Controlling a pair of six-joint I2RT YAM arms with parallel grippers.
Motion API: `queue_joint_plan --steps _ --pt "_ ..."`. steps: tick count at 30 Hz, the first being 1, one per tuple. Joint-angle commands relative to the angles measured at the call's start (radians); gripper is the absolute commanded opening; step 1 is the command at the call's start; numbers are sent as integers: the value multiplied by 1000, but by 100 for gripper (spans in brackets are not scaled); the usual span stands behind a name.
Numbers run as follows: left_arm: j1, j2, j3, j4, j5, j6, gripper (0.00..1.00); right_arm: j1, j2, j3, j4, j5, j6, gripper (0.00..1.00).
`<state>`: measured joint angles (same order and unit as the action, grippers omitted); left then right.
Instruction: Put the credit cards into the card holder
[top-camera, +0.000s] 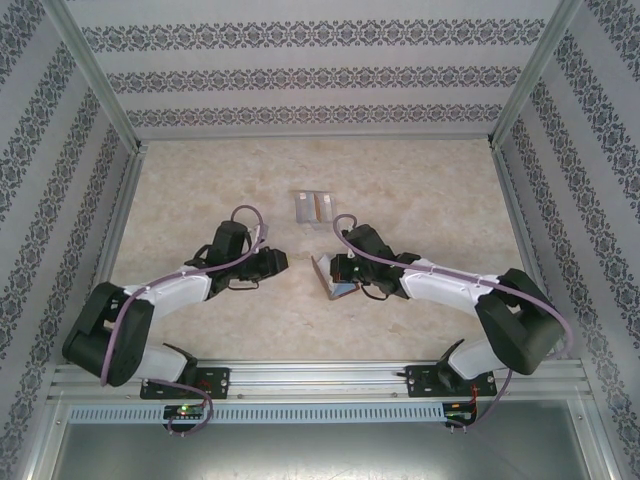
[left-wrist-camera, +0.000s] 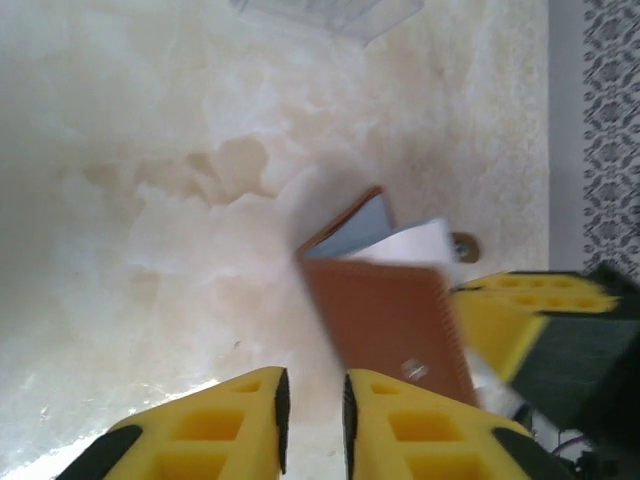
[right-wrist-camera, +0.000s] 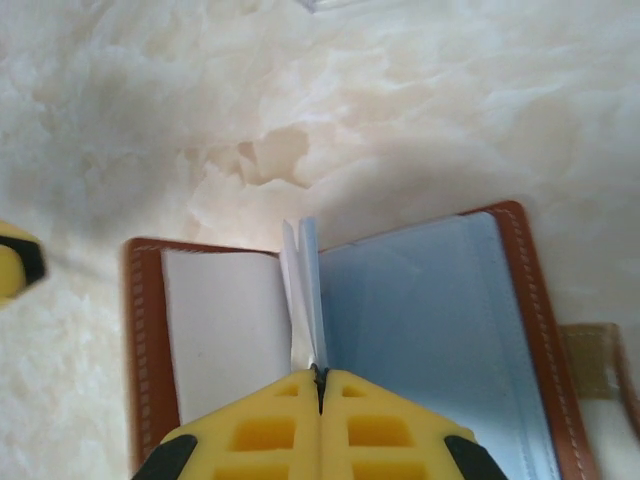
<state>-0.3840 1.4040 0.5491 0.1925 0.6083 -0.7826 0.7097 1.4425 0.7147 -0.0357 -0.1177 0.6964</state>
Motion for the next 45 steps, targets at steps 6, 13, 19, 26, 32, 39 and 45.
queue_joint_plan --steps 6,13,19,26,32,39,45 --pt "2 98 0 85 40 -20 37 58 -22 129 -311 280 -95 2" --pt "1 160 10 101 44 -22 39 127 105 224 -374 346 -27 12" --pt "0 196 2 99 42 -31 39 166 155 301 -400 309 -27 20" --pt "-12 260 -17 201 63 -75 29 175 154 337 -395 248 -42 30" --pt "-25 289 -3 202 53 -69 23 178 171 361 -387 194 -41 31" --pt "-24 314 1 224 54 -67 20 177 205 367 -378 171 -14 38" --pt "-25 306 3 214 55 -59 20 148 92 324 -383 225 -31 50"
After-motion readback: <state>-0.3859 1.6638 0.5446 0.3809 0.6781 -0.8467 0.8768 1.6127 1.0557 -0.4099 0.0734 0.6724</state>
